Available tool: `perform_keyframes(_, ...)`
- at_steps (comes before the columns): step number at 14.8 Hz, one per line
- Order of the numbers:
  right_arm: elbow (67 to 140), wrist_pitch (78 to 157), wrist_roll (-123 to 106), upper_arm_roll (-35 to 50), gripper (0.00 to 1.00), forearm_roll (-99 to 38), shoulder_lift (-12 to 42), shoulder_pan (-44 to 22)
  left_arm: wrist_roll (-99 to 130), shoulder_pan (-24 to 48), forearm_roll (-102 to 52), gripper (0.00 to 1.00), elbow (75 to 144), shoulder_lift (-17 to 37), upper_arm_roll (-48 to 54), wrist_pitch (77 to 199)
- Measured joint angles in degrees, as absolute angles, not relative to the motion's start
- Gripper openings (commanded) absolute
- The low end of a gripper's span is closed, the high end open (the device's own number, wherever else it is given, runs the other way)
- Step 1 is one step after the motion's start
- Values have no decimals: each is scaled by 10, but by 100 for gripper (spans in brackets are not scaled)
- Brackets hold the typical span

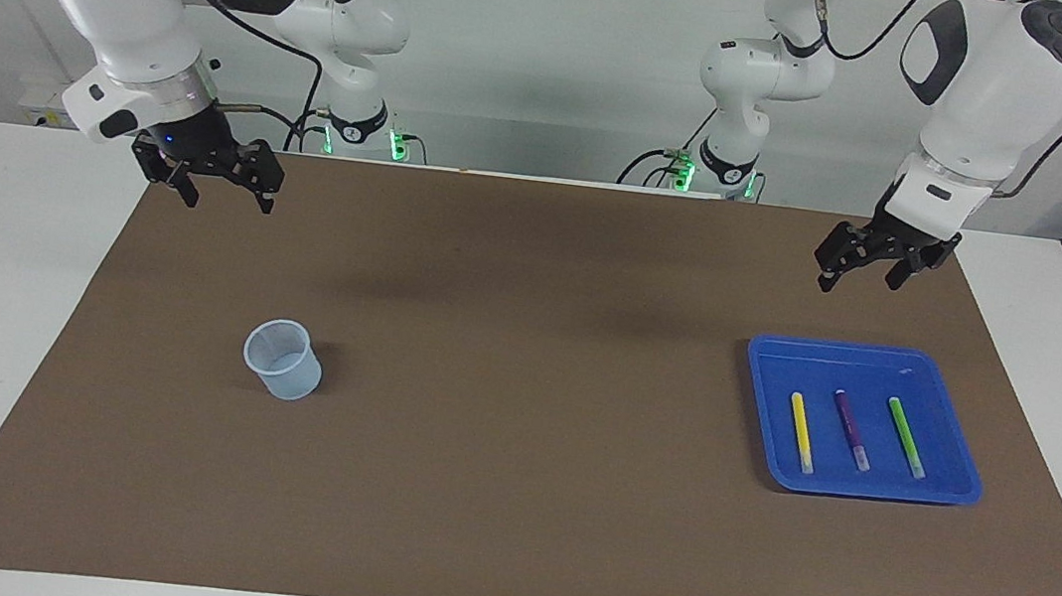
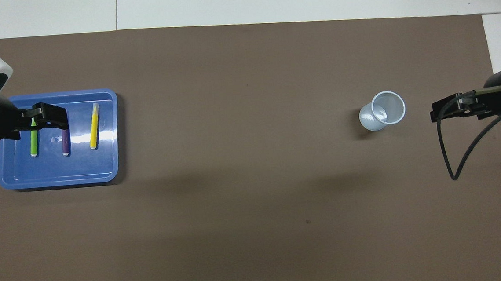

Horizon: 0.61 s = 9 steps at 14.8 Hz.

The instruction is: Right arm passes pens to left for tray arrangement

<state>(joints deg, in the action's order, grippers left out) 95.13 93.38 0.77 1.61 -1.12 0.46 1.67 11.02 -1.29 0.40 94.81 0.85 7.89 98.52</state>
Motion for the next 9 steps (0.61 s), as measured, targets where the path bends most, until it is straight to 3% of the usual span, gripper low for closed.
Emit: perform_keyframes(9, 952, 934, 8, 17, 100, -11, 5, 16, 111, -11, 9, 100, 937, 7, 75, 978)
